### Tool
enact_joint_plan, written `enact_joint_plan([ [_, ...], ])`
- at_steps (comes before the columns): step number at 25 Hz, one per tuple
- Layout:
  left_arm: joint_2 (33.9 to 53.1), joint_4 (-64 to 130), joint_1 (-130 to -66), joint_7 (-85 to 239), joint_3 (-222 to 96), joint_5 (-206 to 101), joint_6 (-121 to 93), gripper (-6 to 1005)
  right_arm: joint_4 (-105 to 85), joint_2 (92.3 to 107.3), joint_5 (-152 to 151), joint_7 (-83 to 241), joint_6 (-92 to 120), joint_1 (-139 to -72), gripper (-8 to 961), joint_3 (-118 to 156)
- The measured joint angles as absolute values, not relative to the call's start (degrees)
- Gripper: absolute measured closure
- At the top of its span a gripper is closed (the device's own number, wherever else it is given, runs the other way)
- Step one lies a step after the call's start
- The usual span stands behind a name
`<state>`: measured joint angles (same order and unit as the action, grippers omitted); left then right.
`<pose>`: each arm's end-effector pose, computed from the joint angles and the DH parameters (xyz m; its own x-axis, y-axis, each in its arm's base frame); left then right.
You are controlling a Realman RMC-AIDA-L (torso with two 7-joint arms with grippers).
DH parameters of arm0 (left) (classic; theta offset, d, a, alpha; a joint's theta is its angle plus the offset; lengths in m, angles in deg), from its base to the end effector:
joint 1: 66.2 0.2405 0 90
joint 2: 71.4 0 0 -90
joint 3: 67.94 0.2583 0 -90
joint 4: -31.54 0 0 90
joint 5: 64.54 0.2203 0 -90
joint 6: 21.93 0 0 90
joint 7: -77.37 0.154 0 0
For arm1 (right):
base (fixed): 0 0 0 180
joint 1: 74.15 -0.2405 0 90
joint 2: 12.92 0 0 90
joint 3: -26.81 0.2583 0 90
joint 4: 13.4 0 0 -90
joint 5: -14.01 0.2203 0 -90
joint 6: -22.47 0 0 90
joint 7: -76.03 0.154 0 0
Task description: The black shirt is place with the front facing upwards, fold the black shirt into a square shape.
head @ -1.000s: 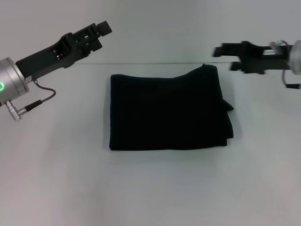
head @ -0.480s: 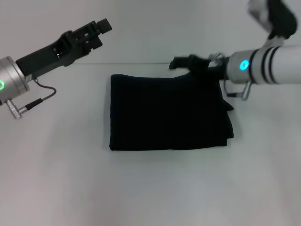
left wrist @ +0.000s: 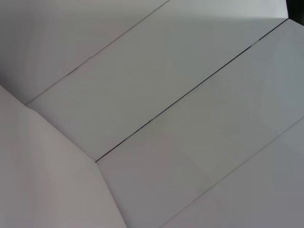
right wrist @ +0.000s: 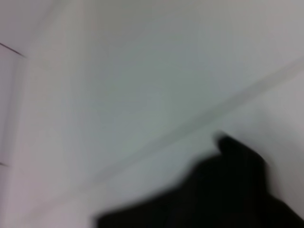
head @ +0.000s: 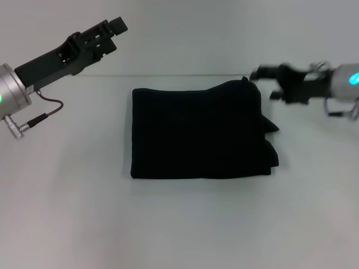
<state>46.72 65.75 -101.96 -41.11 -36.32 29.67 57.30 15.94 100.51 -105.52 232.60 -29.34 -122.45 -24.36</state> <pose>-0.2339 0.4113 0.0472 0.0419 0.5863 0.8090 0.8384 -0.4611 0.2907 0.2297 0.4772 0.0006 -0.0236 -0.7984 -0.6017 -0.9997 0.0178 0.0156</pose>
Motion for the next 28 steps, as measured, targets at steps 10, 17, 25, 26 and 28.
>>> enact_joint_plan([
  [10,43.90,65.99,-101.69,-53.76,-35.99,42.60,65.19,155,28.78,99.29,-82.53,206.97,-60.56,-109.71,35,-8.90],
  [17,44.08,65.61,-101.55,-65.71,-36.01,51.88,67.25,155,25.74,95.05,-80.00,202.26,-67.22,-102.66,29,-2.70],
  [25,45.04,62.63,-99.88,-72.74,-35.79,55.53,58.48,156,20.17,93.79,-80.06,198.22,-66.84,-101.35,34,2.10],
  [26,45.14,61.75,-99.63,-72.82,-35.81,55.55,57.32,156,20.01,93.94,-79.98,197.94,-66.71,-101.41,36,2.18],
  [28,45.18,60.83,-99.41,-72.56,-35.73,55.69,56.16,156,19.88,94.16,-79.78,197.53,-66.39,-101.70,38,2.39],
])
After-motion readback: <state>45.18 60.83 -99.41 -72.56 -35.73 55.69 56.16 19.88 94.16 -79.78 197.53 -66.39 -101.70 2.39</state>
